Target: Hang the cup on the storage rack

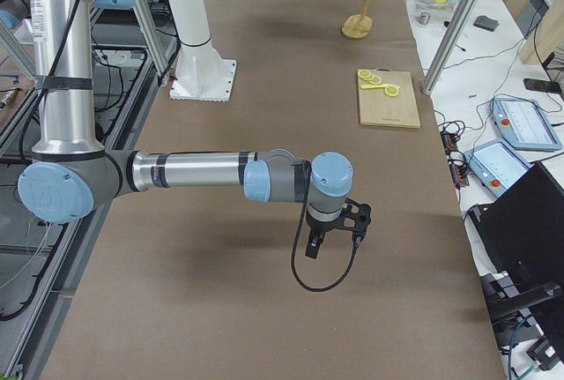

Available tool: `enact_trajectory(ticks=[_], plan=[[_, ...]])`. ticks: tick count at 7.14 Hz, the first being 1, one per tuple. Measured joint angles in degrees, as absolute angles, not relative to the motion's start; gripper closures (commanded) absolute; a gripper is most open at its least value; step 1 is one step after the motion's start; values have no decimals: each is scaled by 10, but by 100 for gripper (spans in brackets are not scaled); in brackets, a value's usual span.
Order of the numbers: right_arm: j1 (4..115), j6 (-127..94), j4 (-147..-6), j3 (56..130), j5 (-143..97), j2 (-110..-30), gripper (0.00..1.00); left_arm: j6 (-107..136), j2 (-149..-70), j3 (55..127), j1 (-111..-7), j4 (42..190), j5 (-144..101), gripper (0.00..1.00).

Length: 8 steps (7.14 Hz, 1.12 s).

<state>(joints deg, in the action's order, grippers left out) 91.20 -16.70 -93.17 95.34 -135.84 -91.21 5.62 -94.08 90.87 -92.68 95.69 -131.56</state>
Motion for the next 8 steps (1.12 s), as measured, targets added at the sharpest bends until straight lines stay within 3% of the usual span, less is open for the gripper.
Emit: enact_trajectory(ticks=[8], plan=[[920,-171,-928,961,-1353,-911,0,57,-941,905,-919,956,-1316,2]])
